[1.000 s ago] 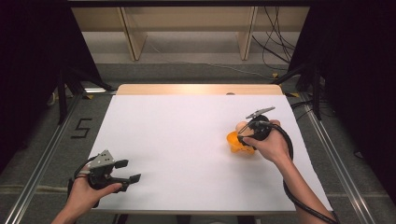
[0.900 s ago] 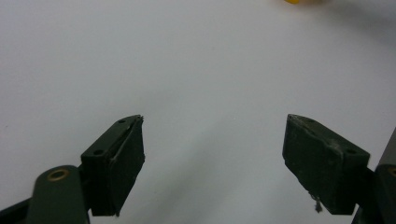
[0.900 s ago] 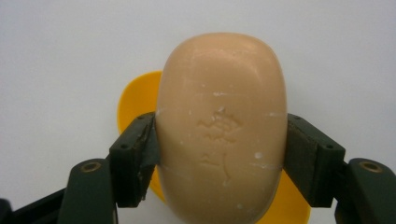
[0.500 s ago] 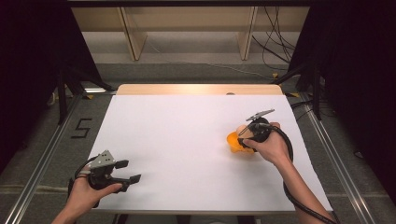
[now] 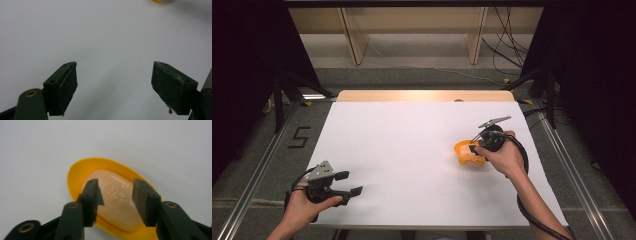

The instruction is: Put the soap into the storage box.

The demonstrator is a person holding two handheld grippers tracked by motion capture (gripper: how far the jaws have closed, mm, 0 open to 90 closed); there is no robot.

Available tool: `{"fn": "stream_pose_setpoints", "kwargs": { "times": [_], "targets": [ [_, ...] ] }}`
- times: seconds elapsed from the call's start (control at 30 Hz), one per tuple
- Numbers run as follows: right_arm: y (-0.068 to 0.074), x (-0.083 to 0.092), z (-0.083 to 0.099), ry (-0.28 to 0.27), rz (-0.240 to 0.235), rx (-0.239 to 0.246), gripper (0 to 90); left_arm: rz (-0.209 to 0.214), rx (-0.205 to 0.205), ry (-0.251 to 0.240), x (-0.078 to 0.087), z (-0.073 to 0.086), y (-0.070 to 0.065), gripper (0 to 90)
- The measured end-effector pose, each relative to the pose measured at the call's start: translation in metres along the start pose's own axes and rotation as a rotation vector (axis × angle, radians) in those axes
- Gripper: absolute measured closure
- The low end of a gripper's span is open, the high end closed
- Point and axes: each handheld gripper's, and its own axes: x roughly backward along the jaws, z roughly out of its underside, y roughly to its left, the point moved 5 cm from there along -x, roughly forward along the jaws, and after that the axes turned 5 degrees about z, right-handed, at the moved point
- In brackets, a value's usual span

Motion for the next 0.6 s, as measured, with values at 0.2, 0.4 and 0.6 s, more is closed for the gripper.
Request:
{"fn": "stream_pose_setpoints", "kwargs": {
  "times": [0.2, 0.4, 0.6],
  "targets": [
    [-0.001, 0.008, 0.001, -0.010, 0.000, -0.011, 73.5, -0.002, 0.006, -0.010, 0.000, -0.001, -0.001, 20.5],
    [-0.004, 0.017, 0.005, 0.004, 0.031, 0.001, 88.6, 0.003, 0.004, -0.028, -0.001, -0.001, -0.001, 20.6],
    [-0.011, 0.027, 0.011, -0.002, 0.042, -0.010, 90.0, -0.006, 0.002, -0.008, 0.001, -0.002, 0.000, 20.7]
  ]
}}
